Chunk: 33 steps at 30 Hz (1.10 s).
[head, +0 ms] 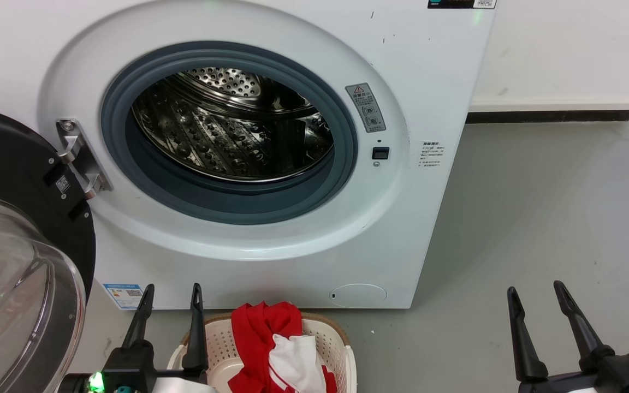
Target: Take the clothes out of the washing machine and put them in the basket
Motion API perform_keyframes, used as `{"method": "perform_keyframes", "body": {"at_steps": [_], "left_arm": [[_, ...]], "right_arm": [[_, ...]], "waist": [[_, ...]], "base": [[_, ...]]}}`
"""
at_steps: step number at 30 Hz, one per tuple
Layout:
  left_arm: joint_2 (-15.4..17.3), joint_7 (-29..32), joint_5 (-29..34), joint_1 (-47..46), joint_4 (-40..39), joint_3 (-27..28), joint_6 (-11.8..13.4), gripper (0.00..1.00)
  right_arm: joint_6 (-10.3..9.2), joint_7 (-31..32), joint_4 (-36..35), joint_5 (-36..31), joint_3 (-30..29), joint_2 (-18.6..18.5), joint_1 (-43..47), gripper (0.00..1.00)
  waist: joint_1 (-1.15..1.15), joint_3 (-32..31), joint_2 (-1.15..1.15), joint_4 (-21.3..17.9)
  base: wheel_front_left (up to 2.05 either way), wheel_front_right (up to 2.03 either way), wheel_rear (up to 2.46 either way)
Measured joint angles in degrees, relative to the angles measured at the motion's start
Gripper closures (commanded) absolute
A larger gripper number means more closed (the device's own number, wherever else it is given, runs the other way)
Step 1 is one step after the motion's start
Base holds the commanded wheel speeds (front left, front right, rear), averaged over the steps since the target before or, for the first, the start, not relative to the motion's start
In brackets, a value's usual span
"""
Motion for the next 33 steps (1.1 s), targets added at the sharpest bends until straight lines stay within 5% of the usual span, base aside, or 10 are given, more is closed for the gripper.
{"method": "perform_keyframes", "body": {"at_steps": [13, 14, 21, 33], "left_arm": [[0.0, 0.0, -0.1, 0.0, 0.0, 0.4, -0.3, 0.0], [0.0, 0.0, -0.1, 0.1, 0.0, 0.4, -0.2, 1.0], [-0.1, 0.2, -0.3, 1.3, 3.8, 0.3, -0.3, 1.0], [0.0, 3.2, -14.4, 0.5, 5.4, 1.1, -1.6, 1.0]], "right_arm": [[0.0, 0.0, 0.0, 0.4, 0.0, 0.0, 0.0, 0.0], [0.0, 0.0, 0.0, 0.4, 0.0, 0.0, 0.0, 1.0], [0.01, 0.1, 3.5, 0.8, 0.4, 0.0, 0.3, 1.0], [0.01, 2.5, 6.0, 15.4, 0.5, -0.5, -1.0, 1.0]], "waist": [[0.0, 0.1, 0.0, -0.2], [0.0, 0.1, 0.0, -0.2], [0.0, 0.1, 0.0, -0.2], [0.0, 0.2, 0.0, -0.2]], "base": [[0.0, 0.0, 0.0], [0.0, 0.0, 0.0], [0.0, 0.0, 0.0], [0.0, 0.0, 0.0]]}}
